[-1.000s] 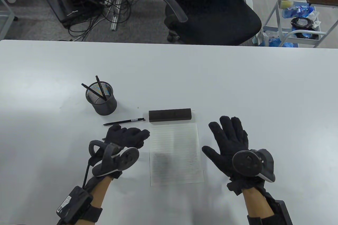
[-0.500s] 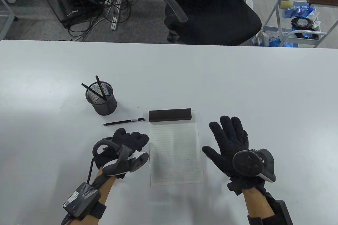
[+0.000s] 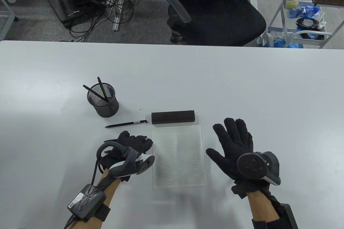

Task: Press to extend mechanical pencil leads

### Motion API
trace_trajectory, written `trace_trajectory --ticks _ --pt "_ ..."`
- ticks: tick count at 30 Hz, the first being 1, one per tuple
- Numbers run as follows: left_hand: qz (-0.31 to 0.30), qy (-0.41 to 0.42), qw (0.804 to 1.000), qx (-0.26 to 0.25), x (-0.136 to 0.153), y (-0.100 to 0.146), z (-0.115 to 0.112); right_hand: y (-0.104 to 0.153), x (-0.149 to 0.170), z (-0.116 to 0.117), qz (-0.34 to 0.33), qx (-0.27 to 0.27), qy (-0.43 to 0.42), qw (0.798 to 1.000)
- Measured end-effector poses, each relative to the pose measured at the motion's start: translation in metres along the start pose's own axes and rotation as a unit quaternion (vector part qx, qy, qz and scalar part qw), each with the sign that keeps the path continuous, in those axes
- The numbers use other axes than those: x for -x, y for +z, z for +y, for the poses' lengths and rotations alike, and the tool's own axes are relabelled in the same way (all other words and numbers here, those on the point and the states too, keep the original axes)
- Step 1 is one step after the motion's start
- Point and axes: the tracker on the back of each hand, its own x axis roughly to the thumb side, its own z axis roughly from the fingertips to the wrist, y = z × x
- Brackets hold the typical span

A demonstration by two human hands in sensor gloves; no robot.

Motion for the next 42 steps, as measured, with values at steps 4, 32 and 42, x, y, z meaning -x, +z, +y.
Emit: trace_trajectory --ticks 4,32,42 --pt "0.002 0.005 1.0 0.004 0.0 0.0 0.0 0.0 0.0 0.0 0.0 0.0 0.0 1.0" --pt "0.28 0.263 0.912 -0.141 0.158 0.004 0.028 -0.001 0.001 0.0 0.006 -0.009 -0.001 1.0" --pt "0.396 0.361 0.833 -0.139 0.215 0.001 0.009 -0.002 0.001 0.0 0.007 -0.01 -0.001 1.0"
